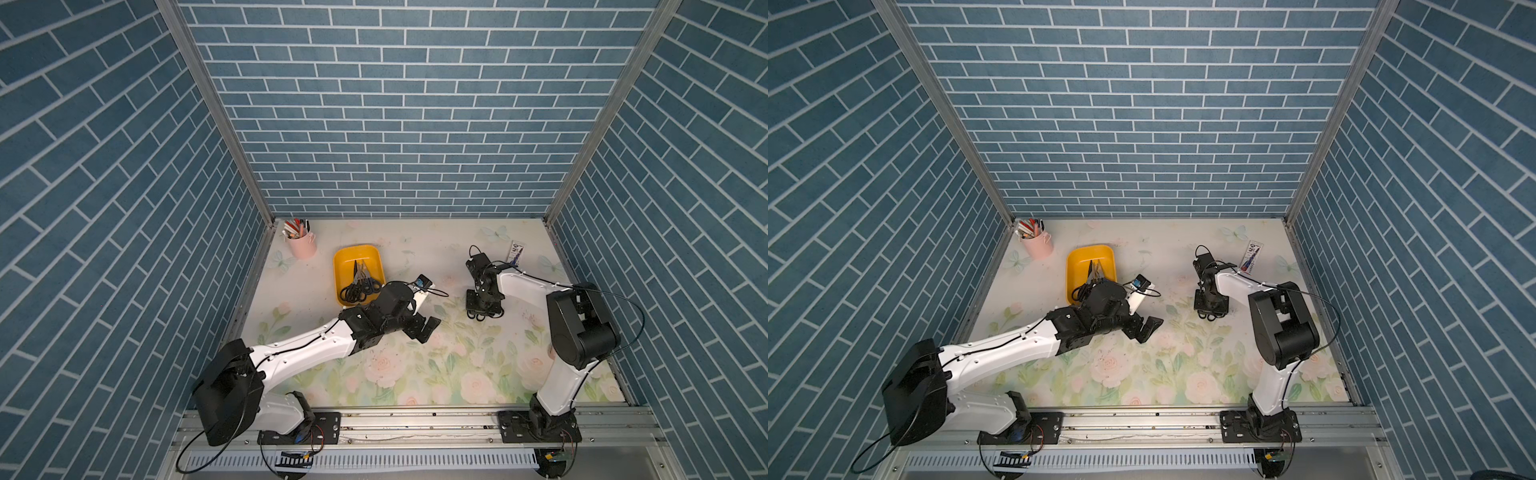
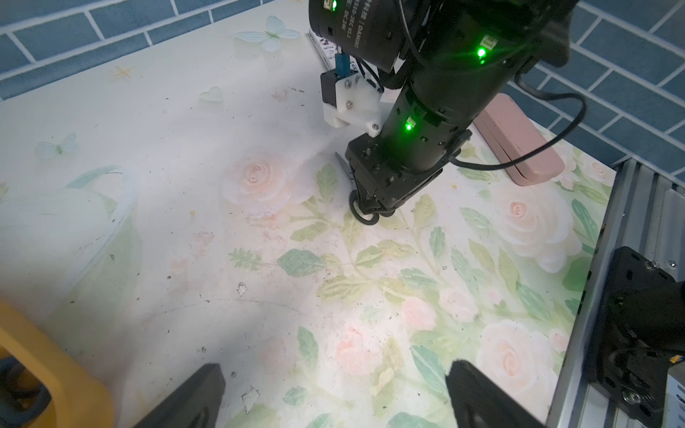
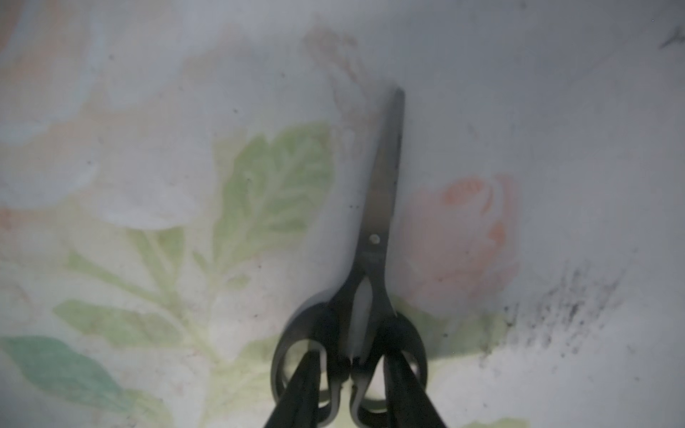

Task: Put the scissors into the storage box
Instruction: Pick up the scissors from the center of the board.

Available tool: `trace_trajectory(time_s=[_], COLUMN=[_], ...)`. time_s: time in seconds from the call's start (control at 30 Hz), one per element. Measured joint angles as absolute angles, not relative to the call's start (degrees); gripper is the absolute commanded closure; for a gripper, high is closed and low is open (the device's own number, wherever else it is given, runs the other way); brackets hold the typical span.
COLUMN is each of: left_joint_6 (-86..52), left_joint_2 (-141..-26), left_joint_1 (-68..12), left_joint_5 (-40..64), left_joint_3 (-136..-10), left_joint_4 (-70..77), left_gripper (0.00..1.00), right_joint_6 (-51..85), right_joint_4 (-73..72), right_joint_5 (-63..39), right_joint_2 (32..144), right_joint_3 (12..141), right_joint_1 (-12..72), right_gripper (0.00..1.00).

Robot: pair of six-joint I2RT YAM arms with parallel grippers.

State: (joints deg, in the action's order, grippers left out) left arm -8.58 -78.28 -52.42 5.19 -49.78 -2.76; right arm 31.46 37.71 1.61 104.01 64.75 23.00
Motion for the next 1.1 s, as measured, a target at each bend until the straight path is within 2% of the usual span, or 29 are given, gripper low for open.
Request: trace_trajectory(time_s=[0.33,0.57,0.67,0.8,0.93,1.1], left_joint_6=[-8.5,-8.4,-8.5,-8.4,-8.3,-8.1], left_joint_2=[-78.5,-78.7,-79.1,-79.7,-80.2,-80.1], left_joint_1=[-52.4,-52.4,-52.4,-52.4,-52.4,-52.4], left_joint_5=[4.2,3.1,2.8,2.6,2.5,1.4], left_joint_3=[-49.8,-49.9,-49.9,-50.1,-50.9,-51.4], left_joint_4=[-3.8,-4.4,-4.4,-4.7,-5.3,-5.8], left_gripper=[0.0,0.0,0.0,0.0,0.0,0.0], right_joint_6=[31.0,31.0,30.8,30.4,30.4,30.2], right_joint_4=[38.2,38.5,38.0,37.5,37.4,37.5], right_joint_5=[-1.1,1.3,2.3,2.5,2.4,2.4], right_joint_2=[106.0,106.5,106.6,106.6,106.6,106.6], right_joint_3=[67.0,67.4,66.7,66.2,66.2,66.7], right_joint_1=[19.7,21.0,21.4,21.5,21.5,21.8], right_gripper=[0.75,0.75,0.85,0.89,0.98,1.0])
